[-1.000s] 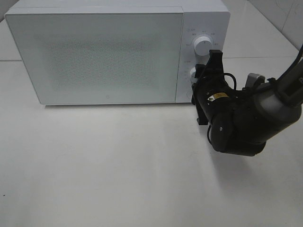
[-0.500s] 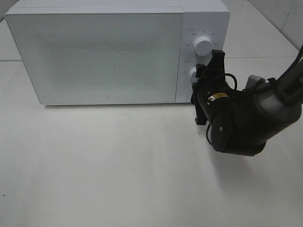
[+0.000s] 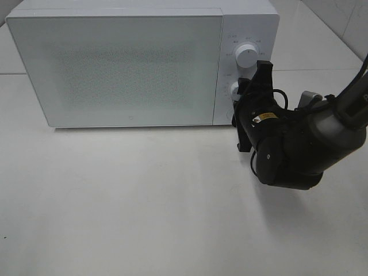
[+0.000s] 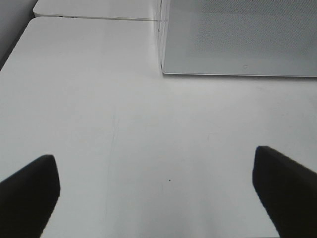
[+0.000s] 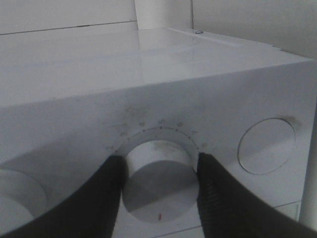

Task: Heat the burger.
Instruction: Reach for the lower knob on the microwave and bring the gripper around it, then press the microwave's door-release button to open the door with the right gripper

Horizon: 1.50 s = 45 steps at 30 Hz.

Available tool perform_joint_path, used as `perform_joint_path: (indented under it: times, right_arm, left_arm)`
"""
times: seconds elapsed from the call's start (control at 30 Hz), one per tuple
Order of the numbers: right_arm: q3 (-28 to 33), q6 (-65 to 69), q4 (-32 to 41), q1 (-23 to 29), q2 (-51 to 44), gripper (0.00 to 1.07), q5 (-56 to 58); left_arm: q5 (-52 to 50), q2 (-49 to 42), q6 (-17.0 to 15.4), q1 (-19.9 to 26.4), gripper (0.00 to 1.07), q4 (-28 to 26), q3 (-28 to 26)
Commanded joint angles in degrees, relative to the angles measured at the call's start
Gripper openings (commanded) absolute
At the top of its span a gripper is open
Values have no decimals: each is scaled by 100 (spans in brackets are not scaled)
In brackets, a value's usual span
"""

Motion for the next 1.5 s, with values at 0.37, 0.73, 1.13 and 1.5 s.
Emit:
perform_joint_path:
  times: [0.37, 0.73, 1.13, 1.5]
  right_arm:
    - [-92, -166, -206, -17, -52, 58, -367]
    - [195, -269, -292, 0, -126, 77, -361]
    - [1100, -367, -1008, 0, -665, 75, -430]
    - [2166, -395, -1547, 0, -1599, 75, -390]
  left_arm:
    - [-52, -149, -6, 0, 98, -34, 17]
    - [-52, -149, -6, 0, 98, -34, 17]
    - [-52, -149, -6, 0, 98, -34, 17]
    - [-52, -149, -6, 0, 98, -34, 17]
